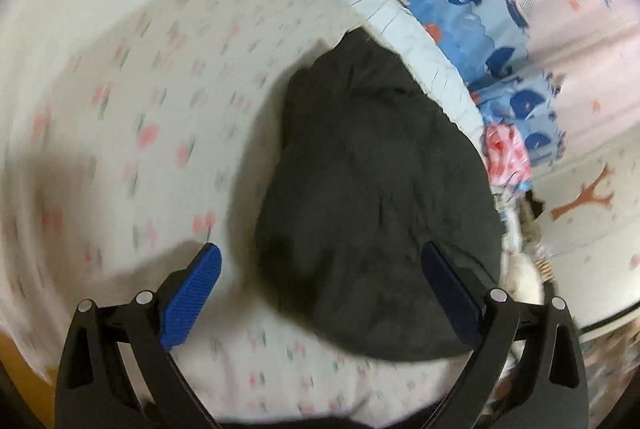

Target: Fold large clothes

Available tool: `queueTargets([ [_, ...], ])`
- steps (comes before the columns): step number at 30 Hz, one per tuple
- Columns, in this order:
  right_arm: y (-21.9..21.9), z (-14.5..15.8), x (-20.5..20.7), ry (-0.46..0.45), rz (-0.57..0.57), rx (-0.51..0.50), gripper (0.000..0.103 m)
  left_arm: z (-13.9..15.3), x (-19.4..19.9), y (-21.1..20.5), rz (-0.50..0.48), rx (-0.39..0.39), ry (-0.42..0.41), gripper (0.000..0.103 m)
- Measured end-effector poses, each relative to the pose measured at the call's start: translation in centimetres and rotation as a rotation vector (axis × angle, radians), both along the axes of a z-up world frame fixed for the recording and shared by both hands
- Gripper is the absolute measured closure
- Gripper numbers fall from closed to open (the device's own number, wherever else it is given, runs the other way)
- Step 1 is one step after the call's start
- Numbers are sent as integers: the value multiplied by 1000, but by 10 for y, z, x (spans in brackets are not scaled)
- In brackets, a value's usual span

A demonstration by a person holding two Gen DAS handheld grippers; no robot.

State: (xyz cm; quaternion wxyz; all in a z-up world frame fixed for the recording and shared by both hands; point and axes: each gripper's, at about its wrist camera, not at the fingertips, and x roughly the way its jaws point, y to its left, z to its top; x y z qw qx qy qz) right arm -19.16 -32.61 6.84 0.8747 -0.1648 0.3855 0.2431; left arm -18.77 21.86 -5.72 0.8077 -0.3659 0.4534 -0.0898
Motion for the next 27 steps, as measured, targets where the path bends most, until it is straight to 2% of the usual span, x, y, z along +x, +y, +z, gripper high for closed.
queueTargets([
  [2,38,-10,-10,-53,80,-136,6,-8,-10,-7,-10,-45,13,7],
  [4,70,-26,-12,-134,122,-308,6,-13,-12,-13,-5,-115,19,7],
  [6,91,-45,-1,-182,140,-438,6,-18,-13,-19,3,-165,27,7],
  [7,93,-46,7,-170,119,-429,6,-20,-12,-23,2,-186,28,7],
  [9,75,-30,35,-63,11,-215,6,-22,-8,-30,0,-207,33,7],
  [11,38,-9,60,35,-128,59,6,-27,-1,-36,-8,-240,51,7],
  [13,17,-2,68,83,-182,177,6,-30,11,-41,-8,-261,60,7],
  [17,-21,1,64,197,-174,328,6,-27,35,-49,48,-297,31,7],
  [19,-67,5,41,245,-220,489,6,-23,36,-50,76,-325,2,7],
  [21,-111,0,22,306,-322,652,6,-24,35,-50,89,-337,-20,7],
  [24,-191,-39,2,447,-523,944,6,-37,37,-53,74,-307,6,8],
  [27,-225,-65,2,503,-618,1053,6,-34,37,-53,105,-314,-12,15],
])
